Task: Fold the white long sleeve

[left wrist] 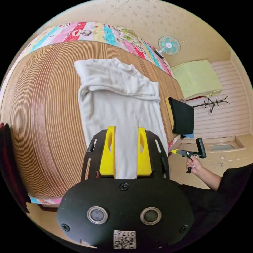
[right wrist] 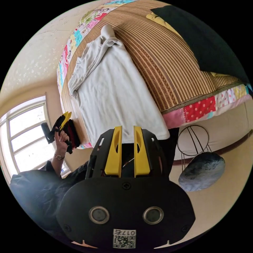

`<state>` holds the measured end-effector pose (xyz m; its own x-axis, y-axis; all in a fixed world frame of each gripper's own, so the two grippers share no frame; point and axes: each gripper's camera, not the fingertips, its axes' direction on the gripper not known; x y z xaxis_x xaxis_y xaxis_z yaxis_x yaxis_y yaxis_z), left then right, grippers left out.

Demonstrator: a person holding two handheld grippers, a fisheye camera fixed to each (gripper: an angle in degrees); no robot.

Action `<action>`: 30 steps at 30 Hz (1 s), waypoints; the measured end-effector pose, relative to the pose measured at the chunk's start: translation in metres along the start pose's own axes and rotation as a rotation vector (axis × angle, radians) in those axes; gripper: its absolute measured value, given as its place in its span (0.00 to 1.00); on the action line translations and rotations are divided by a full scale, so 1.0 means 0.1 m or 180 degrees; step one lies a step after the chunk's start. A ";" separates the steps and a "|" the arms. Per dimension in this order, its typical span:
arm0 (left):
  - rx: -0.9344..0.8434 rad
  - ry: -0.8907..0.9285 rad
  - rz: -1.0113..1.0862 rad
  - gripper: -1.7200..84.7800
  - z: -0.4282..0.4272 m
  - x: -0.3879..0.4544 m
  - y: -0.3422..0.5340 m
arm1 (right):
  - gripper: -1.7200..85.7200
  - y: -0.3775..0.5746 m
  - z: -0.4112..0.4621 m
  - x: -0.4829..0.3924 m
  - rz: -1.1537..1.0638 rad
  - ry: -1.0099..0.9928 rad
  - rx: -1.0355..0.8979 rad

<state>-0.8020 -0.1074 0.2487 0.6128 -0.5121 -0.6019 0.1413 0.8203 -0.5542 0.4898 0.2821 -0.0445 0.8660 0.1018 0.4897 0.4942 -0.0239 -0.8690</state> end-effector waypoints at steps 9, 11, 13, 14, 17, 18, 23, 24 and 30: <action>-0.1233 0.0332 -0.0776 0.21 0.06 -1.14 1.38 | 0.19 -0.32 -0.04 0.70 0.0232 0.0159 -0.0604; -0.1195 0.0434 -0.0787 0.21 0.16 -1.18 1.41 | 0.18 -0.37 0.03 0.76 0.0194 0.0023 -0.0668; -0.1273 0.0348 -0.0720 0.20 0.33 -1.22 1.35 | 0.12 -0.36 0.00 0.77 0.0124 -0.0324 -0.0644; -0.1297 0.0282 -0.0755 0.17 0.35 -1.25 1.34 | 0.10 -0.33 -0.03 0.76 0.0065 -0.0364 -0.0622; -0.1424 0.0600 -0.0722 0.06 0.23 -1.36 1.36 | 0.07 -0.02 -0.36 0.80 -0.0138 -0.0794 -0.0446; -0.1382 0.1033 -0.0791 0.05 0.11 -1.39 1.46 | 0.06 0.14 -0.55 0.87 -0.0128 -0.1267 -0.0294; -0.0507 0.2591 -0.0908 0.03 -0.86 -1.41 1.90 | 0.05 0.78 -1.43 0.79 -0.0307 -0.2599 0.0478; -0.0187 0.2989 -0.0978 0.03 -1.10 -1.42 1.98 | 0.05 0.83 -1.64 0.71 -0.0372 -0.2859 0.0719; 0.0937 0.3355 -0.0701 0.04 -1.82 -1.41 1.28 | 0.05 -0.31 -2.18 -0.19 -0.0928 -0.3055 0.1168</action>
<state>-1.0117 0.0233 0.1579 -0.3947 -0.4990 -0.7715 0.4299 0.6418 -0.6350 0.4743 0.0646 -0.0117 0.2162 0.7996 0.5603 0.4805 0.4124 -0.7740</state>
